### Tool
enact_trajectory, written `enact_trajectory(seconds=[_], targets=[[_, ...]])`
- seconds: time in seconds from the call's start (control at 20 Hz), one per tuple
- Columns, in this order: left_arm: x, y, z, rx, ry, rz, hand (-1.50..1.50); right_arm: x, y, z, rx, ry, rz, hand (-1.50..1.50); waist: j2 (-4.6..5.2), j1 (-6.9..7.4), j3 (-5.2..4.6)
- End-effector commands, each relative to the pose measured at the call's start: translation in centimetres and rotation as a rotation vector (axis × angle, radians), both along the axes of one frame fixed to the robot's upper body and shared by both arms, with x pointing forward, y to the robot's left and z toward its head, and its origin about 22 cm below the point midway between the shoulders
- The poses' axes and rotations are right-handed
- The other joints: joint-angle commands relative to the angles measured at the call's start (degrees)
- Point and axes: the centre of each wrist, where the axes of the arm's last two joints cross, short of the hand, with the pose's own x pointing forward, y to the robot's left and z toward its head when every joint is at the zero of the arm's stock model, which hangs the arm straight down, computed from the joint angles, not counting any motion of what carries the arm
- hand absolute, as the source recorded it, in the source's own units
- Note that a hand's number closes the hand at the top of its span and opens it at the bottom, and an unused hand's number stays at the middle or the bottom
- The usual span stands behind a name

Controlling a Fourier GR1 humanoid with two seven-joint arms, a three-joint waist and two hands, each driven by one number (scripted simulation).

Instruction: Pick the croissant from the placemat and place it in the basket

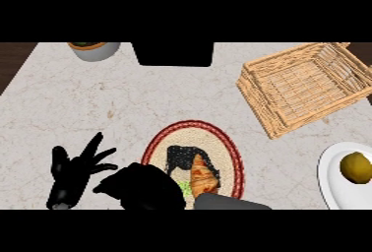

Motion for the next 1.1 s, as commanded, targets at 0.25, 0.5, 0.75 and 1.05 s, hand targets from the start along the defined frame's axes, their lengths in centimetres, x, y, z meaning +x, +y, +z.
enact_trajectory(seconds=[0.25,0.5,0.75,1.05], targets=[[-2.4,2.4,-2.3,0.061,0.107,0.071,0.00,-0.4,4.6,10.2,-0.436,-0.434,-0.085,-1.50,0.17,-1.63,-0.30],[-1.9,1.5,-2.2,0.056,0.101,0.060,0.00,-0.1,5.5,16.5,-0.634,-0.427,-0.057,-1.50,0.57,-1.45,-0.27],[-1.7,2.2,-1.0,0.046,0.105,0.083,0.00,1.1,6.0,17.3,-0.841,-0.311,0.000,-1.50,0.27,-2.35,-0.20],[-2.7,2.5,-1.5,0.054,0.112,0.087,0.00,2.2,6.0,20.0,-0.951,-0.309,0.018,-1.50,0.15,-2.85,-0.16]])
